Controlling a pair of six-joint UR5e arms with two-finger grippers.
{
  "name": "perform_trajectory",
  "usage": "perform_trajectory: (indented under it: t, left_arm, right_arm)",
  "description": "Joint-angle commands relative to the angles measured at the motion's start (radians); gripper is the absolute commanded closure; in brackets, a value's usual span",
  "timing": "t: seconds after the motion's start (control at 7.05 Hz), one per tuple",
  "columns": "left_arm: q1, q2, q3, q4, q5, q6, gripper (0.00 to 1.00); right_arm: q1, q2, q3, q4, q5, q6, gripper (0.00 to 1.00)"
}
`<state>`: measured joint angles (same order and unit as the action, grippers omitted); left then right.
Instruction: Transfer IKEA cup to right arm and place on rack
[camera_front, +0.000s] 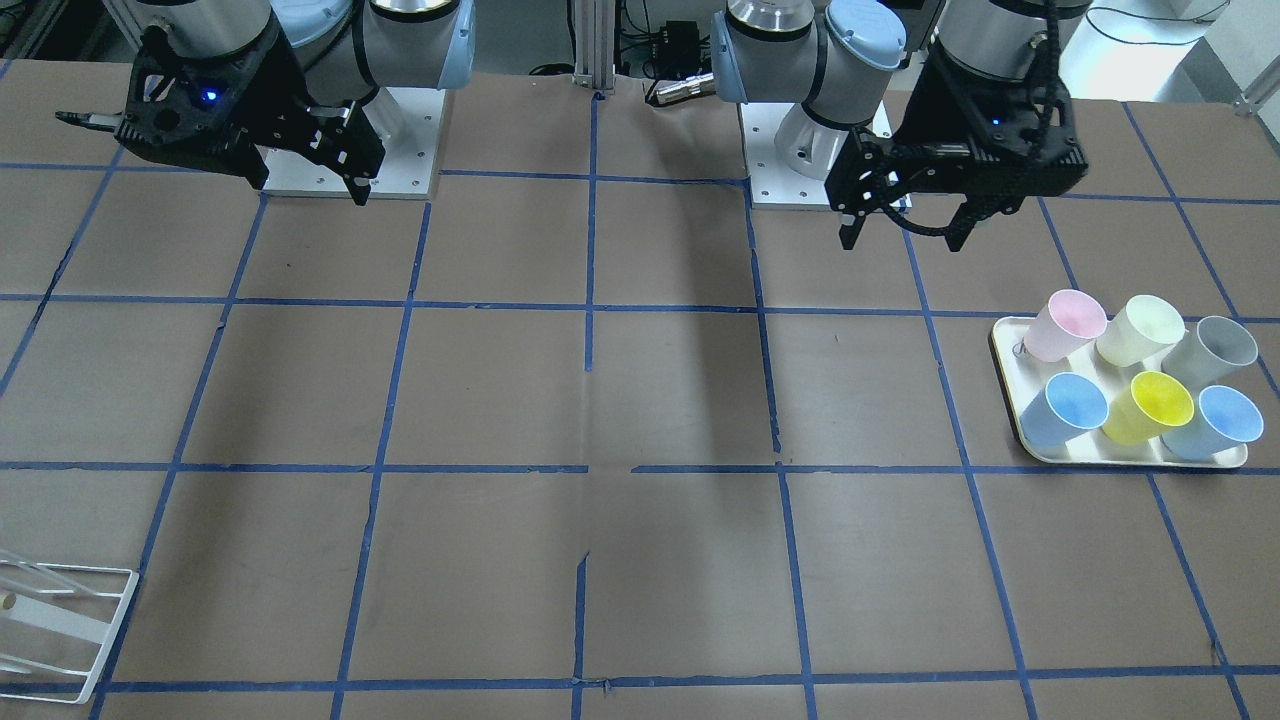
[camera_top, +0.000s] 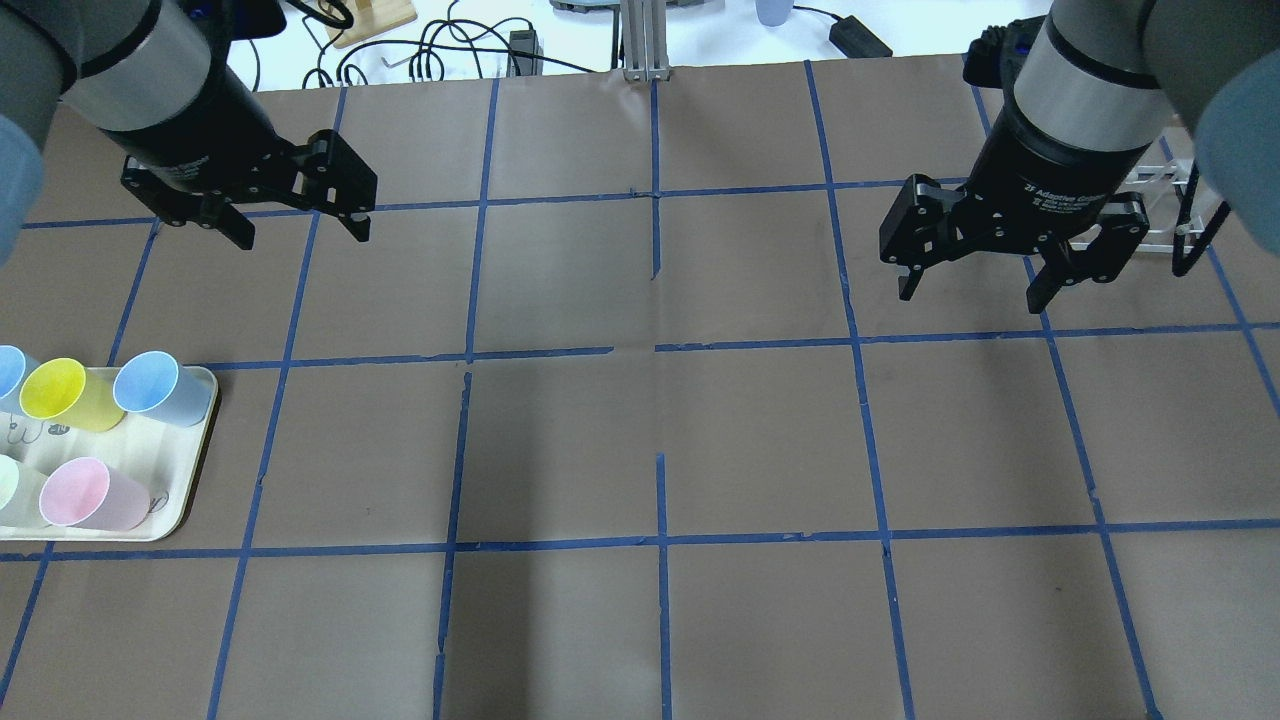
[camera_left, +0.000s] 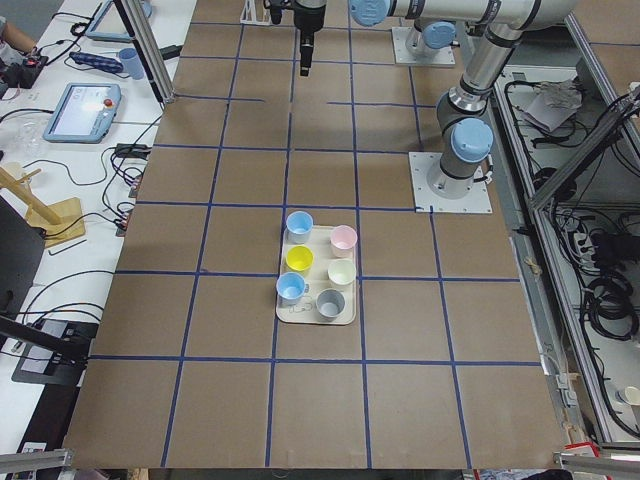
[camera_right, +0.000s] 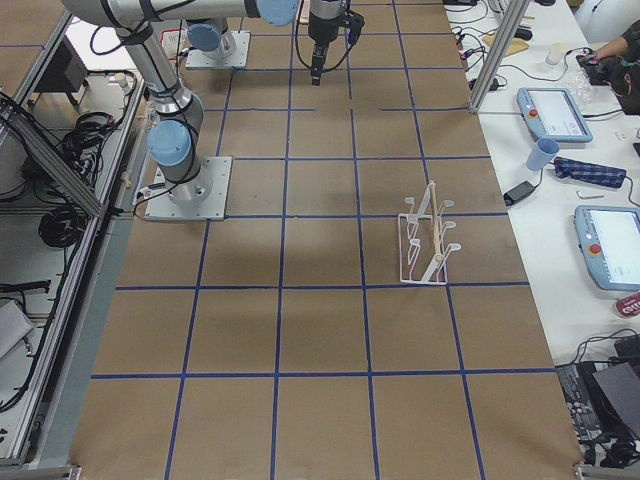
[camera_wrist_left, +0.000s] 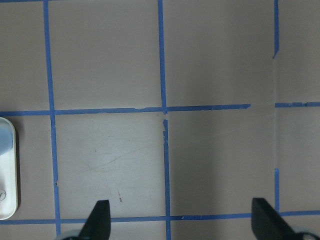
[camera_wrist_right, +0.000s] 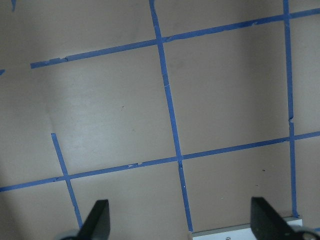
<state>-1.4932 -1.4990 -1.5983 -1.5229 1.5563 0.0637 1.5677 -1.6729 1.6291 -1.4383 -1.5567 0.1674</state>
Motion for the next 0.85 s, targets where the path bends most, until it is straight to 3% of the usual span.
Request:
perform_trajectory:
  t: [0.0, 0.43, 0.71]
  left_arm:
    - [0.181, -0.009, 0.0, -0.003, 0.008, 0.283, 0.0]
    - [0.568, -0.033, -0.076, 0.016, 0.013, 0.797, 0.0]
    - [0.723, -0.111, -0.152, 0.256, 0.002, 1.04, 0.0]
  right_arm:
    - [0.0, -0.001, 0.0, 0.004, -0.002, 0.003, 0.0]
    - [0.0, 0.001, 0.0, 0.006, -0.005, 0.003, 0.0]
    - [0.0, 0.004, 0.002, -0.001, 0.01, 0.006, 0.0]
